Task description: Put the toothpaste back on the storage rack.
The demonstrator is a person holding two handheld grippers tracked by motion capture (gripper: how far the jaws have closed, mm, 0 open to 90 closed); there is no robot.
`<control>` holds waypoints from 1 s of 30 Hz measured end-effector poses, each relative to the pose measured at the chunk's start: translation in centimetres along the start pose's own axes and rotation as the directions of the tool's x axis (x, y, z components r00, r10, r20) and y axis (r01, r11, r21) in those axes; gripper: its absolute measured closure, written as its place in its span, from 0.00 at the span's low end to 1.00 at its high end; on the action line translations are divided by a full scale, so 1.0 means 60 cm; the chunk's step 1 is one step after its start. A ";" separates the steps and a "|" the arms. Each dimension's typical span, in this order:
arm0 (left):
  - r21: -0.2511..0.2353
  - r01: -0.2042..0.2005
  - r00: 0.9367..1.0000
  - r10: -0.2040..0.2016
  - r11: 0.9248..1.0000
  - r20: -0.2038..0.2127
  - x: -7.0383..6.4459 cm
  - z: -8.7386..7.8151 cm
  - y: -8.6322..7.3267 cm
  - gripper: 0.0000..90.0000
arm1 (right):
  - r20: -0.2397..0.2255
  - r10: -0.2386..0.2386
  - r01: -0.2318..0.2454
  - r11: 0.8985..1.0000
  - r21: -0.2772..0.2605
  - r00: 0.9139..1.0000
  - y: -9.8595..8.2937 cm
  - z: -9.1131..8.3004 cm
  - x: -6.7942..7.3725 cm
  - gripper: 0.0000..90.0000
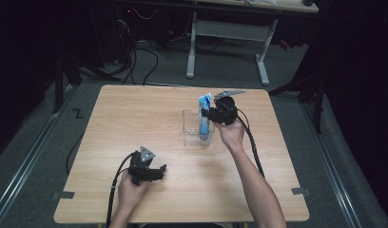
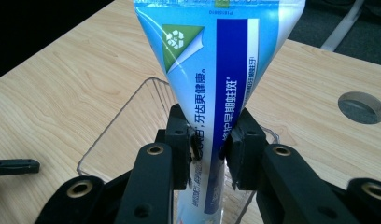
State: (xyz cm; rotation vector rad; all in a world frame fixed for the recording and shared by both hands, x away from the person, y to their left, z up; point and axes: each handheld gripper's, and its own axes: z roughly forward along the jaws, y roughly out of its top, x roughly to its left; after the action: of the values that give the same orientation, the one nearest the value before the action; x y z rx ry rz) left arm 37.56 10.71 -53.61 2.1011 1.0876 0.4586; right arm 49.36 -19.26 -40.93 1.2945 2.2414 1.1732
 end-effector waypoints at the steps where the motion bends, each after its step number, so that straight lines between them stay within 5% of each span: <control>1: 0.000 0.000 1.000 0.000 1.000 0.000 0.000 0.000 0.000 0.21 | 0.002 -0.001 0.001 1.000 0.001 1.000 0.000 0.000 -0.001 0.81; 19: -0.002 0.002 1.000 -0.002 1.000 0.000 0.000 0.000 0.000 0.21 | 0.049 0.050 -0.051 0.998 0.028 0.998 -0.002 -0.001 -0.016 0.79; 30: -0.002 0.002 1.000 -0.002 1.000 0.000 0.000 0.000 0.000 0.21 | 0.115 -0.040 0.034 0.998 0.053 0.993 -0.007 0.003 -0.002 0.67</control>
State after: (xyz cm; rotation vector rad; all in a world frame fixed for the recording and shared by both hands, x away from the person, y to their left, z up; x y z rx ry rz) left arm 37.56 10.69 -53.62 2.0988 1.0885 0.4587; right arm 49.29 -19.38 -41.34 1.2995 2.2144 1.0071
